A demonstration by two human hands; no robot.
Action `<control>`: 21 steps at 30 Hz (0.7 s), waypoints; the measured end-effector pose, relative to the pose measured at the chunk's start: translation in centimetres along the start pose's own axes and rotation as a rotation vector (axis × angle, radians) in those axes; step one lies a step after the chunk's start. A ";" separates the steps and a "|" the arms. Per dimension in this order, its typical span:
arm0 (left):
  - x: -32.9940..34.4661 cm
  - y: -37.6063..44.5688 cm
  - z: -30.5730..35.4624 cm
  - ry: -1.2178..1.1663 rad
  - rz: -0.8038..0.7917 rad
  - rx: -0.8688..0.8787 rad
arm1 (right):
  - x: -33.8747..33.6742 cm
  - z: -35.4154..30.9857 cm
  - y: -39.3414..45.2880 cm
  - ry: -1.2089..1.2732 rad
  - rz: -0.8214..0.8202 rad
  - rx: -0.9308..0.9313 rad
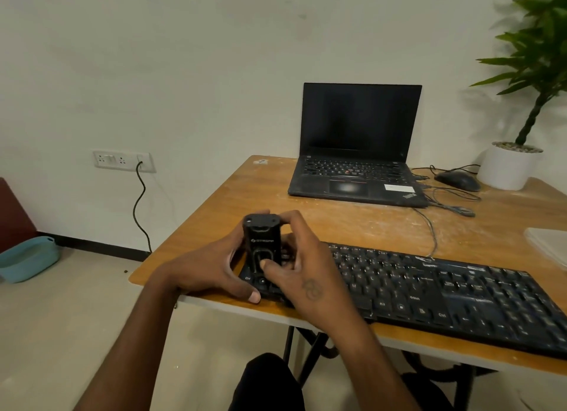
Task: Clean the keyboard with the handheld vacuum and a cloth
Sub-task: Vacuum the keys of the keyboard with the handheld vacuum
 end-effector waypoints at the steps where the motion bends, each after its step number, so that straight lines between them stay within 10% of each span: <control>1: 0.0 0.1 0.0 0.006 0.013 -0.015 | 0.5 -0.1 0.3 -0.002 -0.013 -0.009; 21: 0.1 0.1 0.3 -0.003 0.005 -0.006 | 0.0 -0.3 0.1 0.012 -0.006 0.010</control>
Point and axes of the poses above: each hand's wrist, its own y-axis towards the middle knuckle, its own x-axis out of the palm, z = x × y, the point moved 1 cm from there along y, towards the middle knuckle, and after that the axes turned 15 degrees about -x, right-handed, at the moved point
